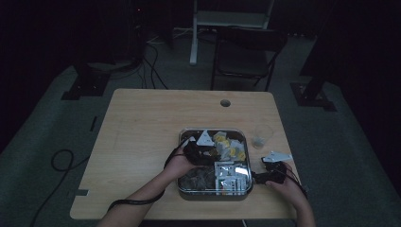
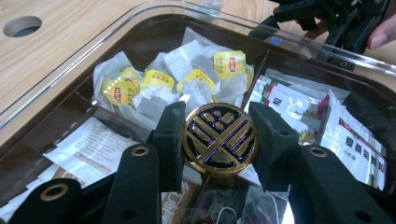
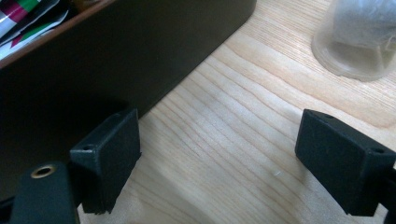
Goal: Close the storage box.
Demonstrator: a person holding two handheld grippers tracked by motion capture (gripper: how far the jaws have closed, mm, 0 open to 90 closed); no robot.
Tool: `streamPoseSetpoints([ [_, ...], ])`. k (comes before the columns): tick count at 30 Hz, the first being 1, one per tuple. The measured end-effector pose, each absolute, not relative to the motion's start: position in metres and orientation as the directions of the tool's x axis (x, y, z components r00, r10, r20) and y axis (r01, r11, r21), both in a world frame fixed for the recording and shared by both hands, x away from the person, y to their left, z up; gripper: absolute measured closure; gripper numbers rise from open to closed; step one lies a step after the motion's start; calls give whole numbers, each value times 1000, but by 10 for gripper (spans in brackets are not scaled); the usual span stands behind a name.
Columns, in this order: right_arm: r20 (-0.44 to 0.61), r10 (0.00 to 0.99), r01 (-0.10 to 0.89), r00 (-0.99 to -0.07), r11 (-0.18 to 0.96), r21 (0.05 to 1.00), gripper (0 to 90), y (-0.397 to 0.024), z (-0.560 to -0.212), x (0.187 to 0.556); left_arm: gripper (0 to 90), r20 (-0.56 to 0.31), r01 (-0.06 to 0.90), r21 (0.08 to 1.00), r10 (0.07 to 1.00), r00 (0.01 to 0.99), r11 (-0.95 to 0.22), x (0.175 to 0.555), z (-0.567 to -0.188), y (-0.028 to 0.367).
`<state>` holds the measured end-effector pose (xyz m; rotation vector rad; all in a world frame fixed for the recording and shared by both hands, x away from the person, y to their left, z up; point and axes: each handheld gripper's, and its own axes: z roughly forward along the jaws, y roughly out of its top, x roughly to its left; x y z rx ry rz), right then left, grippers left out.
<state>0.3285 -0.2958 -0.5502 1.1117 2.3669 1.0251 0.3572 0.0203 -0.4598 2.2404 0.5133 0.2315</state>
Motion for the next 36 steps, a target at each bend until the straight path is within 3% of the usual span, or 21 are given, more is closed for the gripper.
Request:
streamPoseSetpoints([
  [36, 7, 768, 530, -640, 436, 727, 138, -296, -550, 328, 585, -19, 293, 749, 423, 906, -594, 359, -478, 15],
])
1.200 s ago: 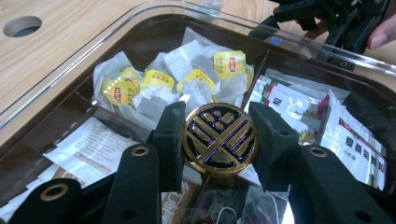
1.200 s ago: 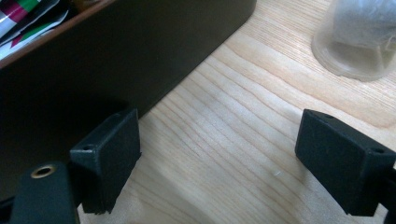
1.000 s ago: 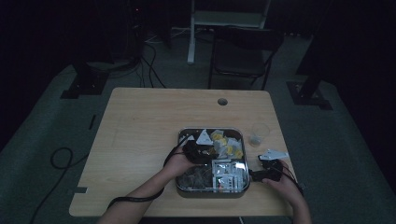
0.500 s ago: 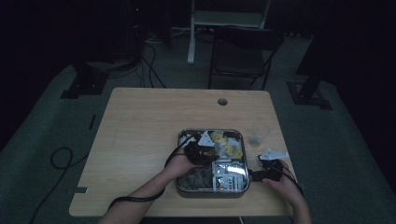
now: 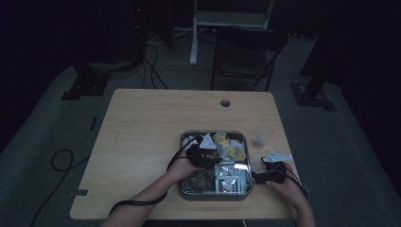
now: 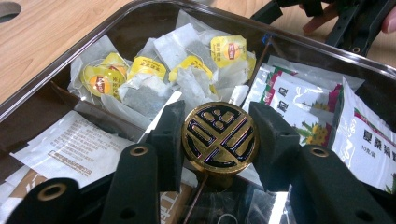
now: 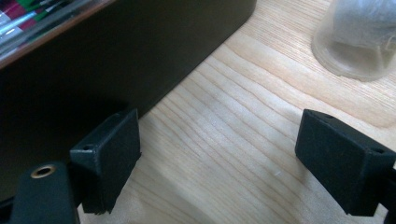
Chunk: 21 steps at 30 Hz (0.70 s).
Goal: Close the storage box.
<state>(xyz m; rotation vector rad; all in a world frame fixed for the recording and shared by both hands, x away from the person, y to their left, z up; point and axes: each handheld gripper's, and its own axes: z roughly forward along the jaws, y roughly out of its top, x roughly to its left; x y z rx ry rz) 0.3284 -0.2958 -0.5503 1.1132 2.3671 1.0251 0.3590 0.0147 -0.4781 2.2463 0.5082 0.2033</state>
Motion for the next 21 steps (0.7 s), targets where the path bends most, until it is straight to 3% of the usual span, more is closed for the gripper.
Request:
streamPoseSetpoints([
  [2, 7, 769, 531, -640, 435, 727, 137, -296, -550, 328, 412, -20, 293, 760, 429, 903, -581, 360, -476, 17],
  [9, 7, 768, 530, -640, 435, 728, 137, -296, -550, 328, 155, -68, 340, 795, 482, 873, -503, 364, -470, 35],
  [15, 6, 768, 530, -640, 436, 727, 137, -296, -550, 328, 79, -99, 362, 812, 504, 858, -458, 364, -473, 44],
  [17, 6, 768, 530, -641, 436, 727, 137, -296, -550, 328, 7, -99, 368, 811, 513, 853, -455, 364, -473, 45],
  [21, 6, 768, 530, -640, 436, 727, 137, -296, -550, 328, 7, -93, 370, 812, 526, 846, -452, 363, -471, 50],
])
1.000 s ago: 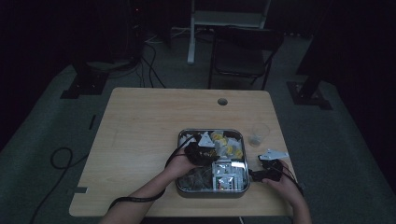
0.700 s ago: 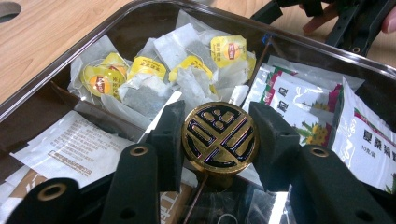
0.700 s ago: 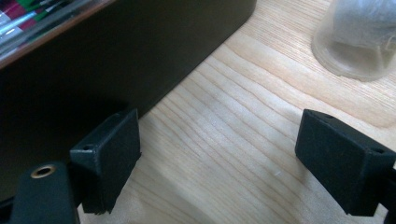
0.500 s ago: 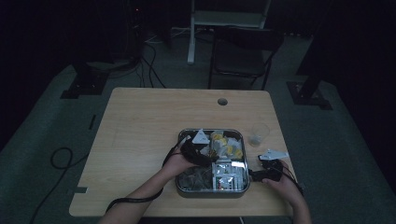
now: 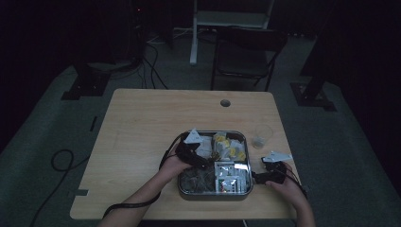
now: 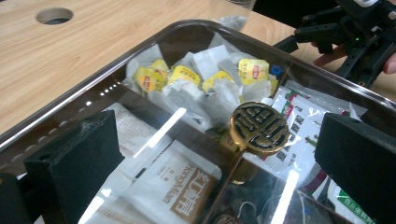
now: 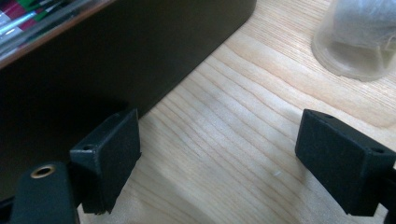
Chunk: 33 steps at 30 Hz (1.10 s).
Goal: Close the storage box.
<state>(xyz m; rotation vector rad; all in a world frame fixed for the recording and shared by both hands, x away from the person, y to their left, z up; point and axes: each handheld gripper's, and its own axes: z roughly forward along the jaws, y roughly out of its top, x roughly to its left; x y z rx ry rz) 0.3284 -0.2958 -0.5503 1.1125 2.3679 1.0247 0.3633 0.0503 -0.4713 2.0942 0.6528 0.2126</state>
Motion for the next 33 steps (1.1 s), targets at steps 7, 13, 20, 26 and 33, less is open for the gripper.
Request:
streamPoseSetpoints([
  [7, 6, 768, 530, -641, 437, 727, 137, -296, -550, 328, 8, -78, 372, 815, 552, 830, -445, 364, -468, 63],
  [13, 7, 768, 531, -640, 436, 727, 137, -296, -550, 328, 8, -71, 378, 815, 570, 818, -440, 363, -468, 75],
  [20, 6, 768, 530, -640, 436, 727, 137, -296, -550, 328, 8, -59, 385, 818, 603, 796, -428, 365, -467, 89],
  [26, 6, 768, 530, -640, 436, 727, 138, -296, -550, 328, 8, -46, 387, 816, 619, 784, -429, 365, -470, 104],
  [33, 6, 768, 530, -640, 436, 727, 137, -296, -550, 328, 8, -45, 404, 814, 647, 761, -418, 365, -475, 124],
])
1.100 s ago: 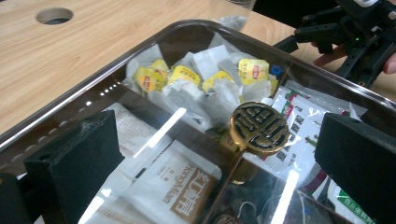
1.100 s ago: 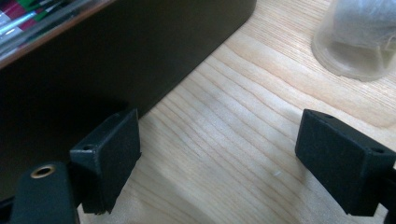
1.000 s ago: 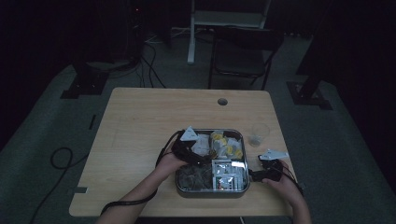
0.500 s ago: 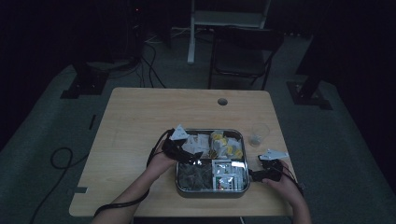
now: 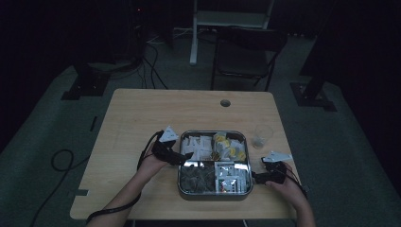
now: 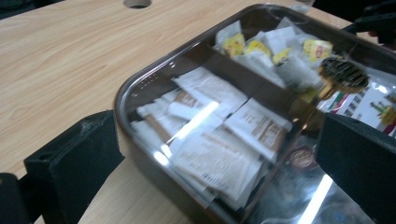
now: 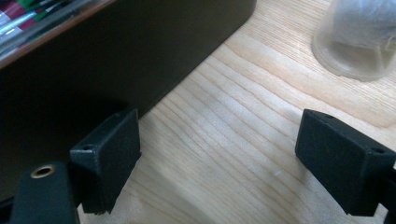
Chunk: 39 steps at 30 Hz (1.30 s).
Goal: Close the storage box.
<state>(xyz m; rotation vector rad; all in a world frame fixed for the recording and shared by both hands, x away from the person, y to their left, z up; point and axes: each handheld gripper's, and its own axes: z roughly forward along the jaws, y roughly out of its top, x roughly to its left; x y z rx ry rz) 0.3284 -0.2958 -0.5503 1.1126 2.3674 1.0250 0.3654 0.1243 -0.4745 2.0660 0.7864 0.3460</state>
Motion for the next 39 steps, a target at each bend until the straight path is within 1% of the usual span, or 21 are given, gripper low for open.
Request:
streamPoseSetpoints([
  [8, 6, 768, 530, -640, 436, 727, 137, -296, -550, 328, 8, -53, 435, 815, 698, 714, -383, 367, -484, 150],
  [12, 6, 768, 530, -640, 436, 727, 137, -296, -550, 328, 8, -28, 443, 803, 718, 695, -398, 367, -491, 161],
  [22, 6, 768, 530, -640, 437, 727, 137, -296, -550, 328, 8, -40, 483, 799, 770, 637, -358, 365, -504, 193],
  [27, 6, 768, 530, -640, 436, 727, 137, -296, -550, 328, 8, -37, 497, 799, 797, 602, -338, 361, -510, 208],
  [32, 6, 768, 530, -640, 437, 727, 137, -296, -550, 328, 8, -70, 527, 796, 818, 571, -299, 356, -515, 227],
  [39, 6, 768, 530, -640, 437, 727, 137, -296, -550, 328, 8, -52, 544, 789, 851, 522, -286, 346, -517, 248],
])
